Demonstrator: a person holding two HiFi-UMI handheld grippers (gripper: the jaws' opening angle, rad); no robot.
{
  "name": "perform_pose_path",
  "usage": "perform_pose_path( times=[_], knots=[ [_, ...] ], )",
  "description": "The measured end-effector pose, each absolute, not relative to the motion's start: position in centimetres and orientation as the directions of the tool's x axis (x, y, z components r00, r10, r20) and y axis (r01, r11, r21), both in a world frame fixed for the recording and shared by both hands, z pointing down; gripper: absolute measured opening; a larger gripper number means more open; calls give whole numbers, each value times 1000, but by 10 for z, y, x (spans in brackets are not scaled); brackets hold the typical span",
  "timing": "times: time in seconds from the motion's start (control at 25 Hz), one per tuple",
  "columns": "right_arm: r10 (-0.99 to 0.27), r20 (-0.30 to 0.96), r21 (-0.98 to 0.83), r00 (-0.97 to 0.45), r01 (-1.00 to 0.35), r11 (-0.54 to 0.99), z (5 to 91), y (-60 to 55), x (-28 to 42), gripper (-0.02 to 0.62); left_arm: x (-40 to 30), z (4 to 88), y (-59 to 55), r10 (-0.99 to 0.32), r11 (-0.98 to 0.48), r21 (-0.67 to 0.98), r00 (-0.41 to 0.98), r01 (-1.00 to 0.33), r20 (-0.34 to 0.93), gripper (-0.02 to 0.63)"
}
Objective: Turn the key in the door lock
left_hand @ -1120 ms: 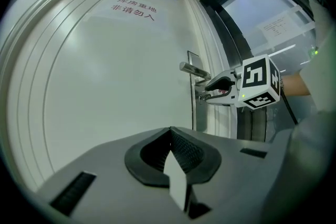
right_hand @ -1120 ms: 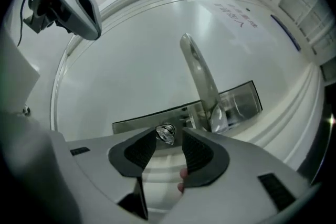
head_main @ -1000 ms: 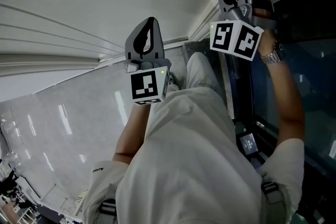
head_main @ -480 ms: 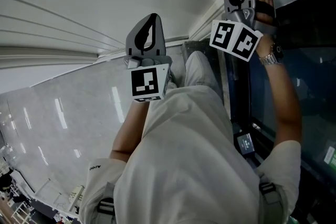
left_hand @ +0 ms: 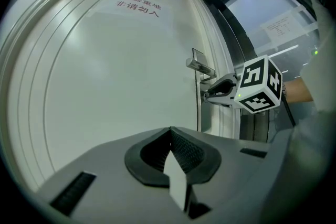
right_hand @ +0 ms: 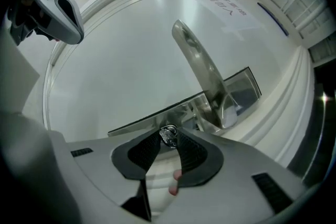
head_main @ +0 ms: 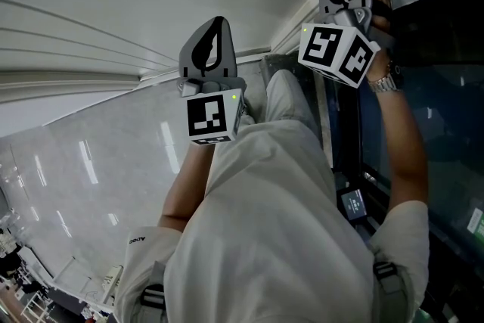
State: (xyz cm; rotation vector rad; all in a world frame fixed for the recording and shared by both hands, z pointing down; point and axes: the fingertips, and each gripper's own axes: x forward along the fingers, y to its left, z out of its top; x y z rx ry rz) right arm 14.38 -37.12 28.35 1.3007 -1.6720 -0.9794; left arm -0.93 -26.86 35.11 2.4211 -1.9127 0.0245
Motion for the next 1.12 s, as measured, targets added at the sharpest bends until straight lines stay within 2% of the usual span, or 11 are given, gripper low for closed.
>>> perform_pose_path(
  times=[0.24,0.44,0.68,1.12],
  knots=[
    [-976,125,865,-177,-462,194,281,-372,144,103,-9,350,-270,-971,-232,40,233,-972,43,6],
    [-970,140,772,-198,-592,233,277,-372,145,95,-10,350,-269,-973,-225,41,227,-974,44,6],
    [-970,141,740,-199,-629,237,277,-372,145,95,-10,351,-268,-973,-225,40,227,-973,46,6],
    [-956,153,579,-251,-761,292,273,-371,145,87,-12,349,-265,-975,-215,44,217,-976,43,6]
  ],
)
